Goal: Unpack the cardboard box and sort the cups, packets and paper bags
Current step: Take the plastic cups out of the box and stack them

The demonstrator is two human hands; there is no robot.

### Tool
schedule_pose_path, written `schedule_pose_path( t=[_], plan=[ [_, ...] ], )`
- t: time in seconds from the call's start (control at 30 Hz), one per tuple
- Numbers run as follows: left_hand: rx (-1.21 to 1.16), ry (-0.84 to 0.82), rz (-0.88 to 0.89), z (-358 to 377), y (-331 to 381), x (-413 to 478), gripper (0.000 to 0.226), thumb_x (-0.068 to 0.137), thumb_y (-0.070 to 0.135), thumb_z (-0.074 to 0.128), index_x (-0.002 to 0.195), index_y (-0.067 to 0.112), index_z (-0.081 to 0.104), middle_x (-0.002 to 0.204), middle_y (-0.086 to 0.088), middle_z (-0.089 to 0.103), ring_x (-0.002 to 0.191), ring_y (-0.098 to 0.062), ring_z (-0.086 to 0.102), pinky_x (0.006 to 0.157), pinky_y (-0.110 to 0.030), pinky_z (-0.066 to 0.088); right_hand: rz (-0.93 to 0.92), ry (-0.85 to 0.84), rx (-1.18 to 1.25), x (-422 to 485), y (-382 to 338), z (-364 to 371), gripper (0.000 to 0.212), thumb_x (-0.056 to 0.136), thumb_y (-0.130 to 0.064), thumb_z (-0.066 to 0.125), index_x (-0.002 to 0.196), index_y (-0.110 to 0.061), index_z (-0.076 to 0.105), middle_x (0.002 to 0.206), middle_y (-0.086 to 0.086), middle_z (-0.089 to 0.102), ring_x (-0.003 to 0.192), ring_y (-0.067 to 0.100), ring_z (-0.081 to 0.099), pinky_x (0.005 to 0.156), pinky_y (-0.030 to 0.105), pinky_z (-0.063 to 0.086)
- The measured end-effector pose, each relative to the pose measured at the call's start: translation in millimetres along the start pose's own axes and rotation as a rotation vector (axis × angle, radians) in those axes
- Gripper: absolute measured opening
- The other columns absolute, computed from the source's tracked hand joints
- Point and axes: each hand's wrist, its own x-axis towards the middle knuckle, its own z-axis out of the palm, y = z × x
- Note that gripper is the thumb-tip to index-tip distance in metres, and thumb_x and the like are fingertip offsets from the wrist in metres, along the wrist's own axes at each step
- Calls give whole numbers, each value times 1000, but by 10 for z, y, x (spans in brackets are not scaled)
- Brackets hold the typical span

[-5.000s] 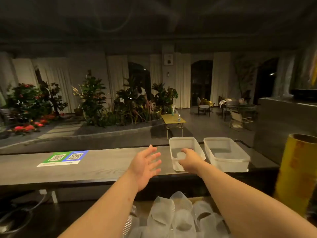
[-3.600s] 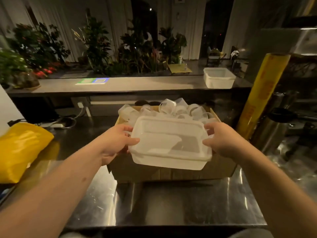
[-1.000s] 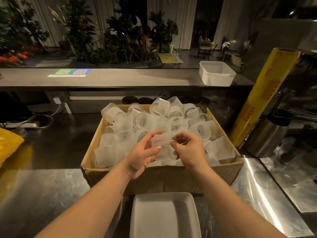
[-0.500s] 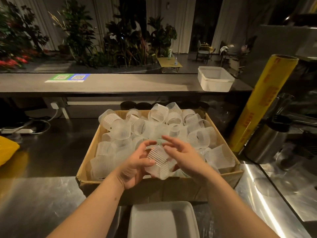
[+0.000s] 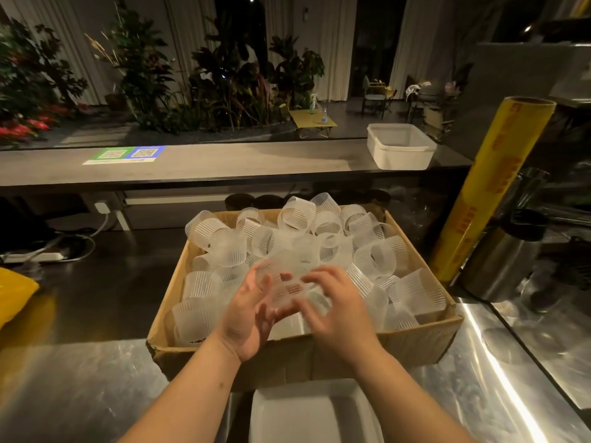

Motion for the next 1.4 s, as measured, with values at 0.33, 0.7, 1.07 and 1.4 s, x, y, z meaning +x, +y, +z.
schedule_pose_path(
  t=[0.33,0.7,1.07,1.4],
  plan=[
    [54,38,14,44,-31,4,56,77,24,71,130,21,55,113,-11,71,105,-36,69,80,-49,61,391,-6,-392,136,399,-435,76,80,-45,82,143,-30,42,145,-11,48,146,18,32,126,52,9],
    [192,57,-15,41,-32,-21,78,69,30,87,136,24,49,128,-21,62,116,-40,65,91,-48,58,77,-378,17,213,90,-277,69,84,-22,82,142,-37,48,135,-14,37,126,3,43,110,15,38],
    [298,50,-19,21,-47,-21,83,60,27,92,133,26,52,128,-17,63,112,-35,67,90,-46,59,71,-333,43,156,89,-306,82,85,-42,80,154,-32,36,145,-17,42,134,-2,41,112,21,38],
    [225,71,-8,51,-32,2,106,40,29,103,131,21,51,129,-21,60,115,-41,64,98,-58,53,393,-336,-453,106,509,-705,10,87,-36,77,88,-27,73,113,-9,59,104,10,56,90,26,53]
  ],
)
